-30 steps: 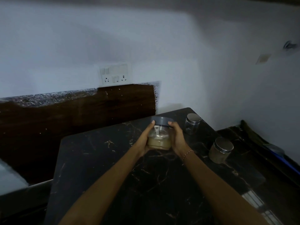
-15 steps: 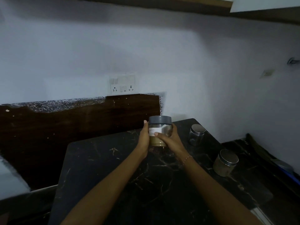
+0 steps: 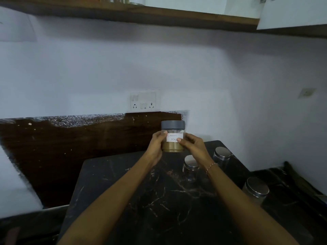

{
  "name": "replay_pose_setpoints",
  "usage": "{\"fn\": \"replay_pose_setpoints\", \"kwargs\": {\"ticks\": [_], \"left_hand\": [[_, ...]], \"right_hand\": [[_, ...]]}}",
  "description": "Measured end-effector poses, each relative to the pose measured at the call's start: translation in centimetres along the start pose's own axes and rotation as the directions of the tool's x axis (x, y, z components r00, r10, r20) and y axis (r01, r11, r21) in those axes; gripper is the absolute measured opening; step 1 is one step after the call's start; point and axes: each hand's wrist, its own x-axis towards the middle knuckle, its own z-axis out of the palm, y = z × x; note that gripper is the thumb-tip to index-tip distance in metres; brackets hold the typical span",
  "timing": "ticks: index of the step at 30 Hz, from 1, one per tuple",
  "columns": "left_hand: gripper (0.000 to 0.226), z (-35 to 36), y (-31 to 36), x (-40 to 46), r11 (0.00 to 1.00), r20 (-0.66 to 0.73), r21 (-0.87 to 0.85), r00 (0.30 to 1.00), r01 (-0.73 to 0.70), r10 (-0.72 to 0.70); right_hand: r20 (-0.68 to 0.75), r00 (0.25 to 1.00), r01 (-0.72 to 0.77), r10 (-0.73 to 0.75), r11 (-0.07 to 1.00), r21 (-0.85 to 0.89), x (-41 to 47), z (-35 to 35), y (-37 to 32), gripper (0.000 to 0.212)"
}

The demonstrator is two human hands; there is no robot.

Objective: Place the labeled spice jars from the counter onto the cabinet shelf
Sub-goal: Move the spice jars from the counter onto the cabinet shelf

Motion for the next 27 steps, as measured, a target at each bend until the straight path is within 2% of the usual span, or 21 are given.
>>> {"fn": "replay_pose_setpoints", "kwargs": {"ticks": [3, 6, 9, 16, 22, 27], "left_hand": [[0.033, 0.5, 1.3, 0.8, 0.985, -0.023, 0.139, 0.994, -0.098, 0.102], [0.044, 1.8, 3.2, 1.7, 0.937, -0.056, 0.277, 0.97, -0.211, 0.235], [0.055, 3.6, 5.0, 2.5, 0.933, -0.128, 0.266, 0.95, -0.244, 0.285], [0.041, 7.5, 9.0, 4.9, 0.853, -0.121, 0.346, 0.883, -0.39, 0.453], [0.04, 11.0, 14.2, 7.0, 0.775, -0.197, 0.414, 0.784, -0.477, 0.588], [0.035, 13.4, 19.8, 7.2, 0.678, -0.194, 0.435, 0.673, -0.593, 0.714]], "right_hand": [[0.001, 0.999, 0.04, -0.04, 0.999, 0.028, 1.4, -0.3, -1.0, 0.038], [0.001, 0.995, 0.095, -0.096, 0.992, 0.077, 2.7, -0.8, -2.5, 0.041], [-0.01, 0.989, 0.15, -0.149, 0.984, 0.096, 4.6, -2.1, -4.8, 0.05], [0.079, 0.97, 0.226, -0.231, 0.972, 0.064, 8.8, -6.1, -10.6, 0.047], [0.091, 0.92, 0.377, -0.38, 0.925, 0.056, 11.5, -8.2, -16.3, 0.05], [0.062, 0.866, 0.489, -0.496, 0.867, 0.099, 13.4, -8.8, -21.8, 0.053]]}}
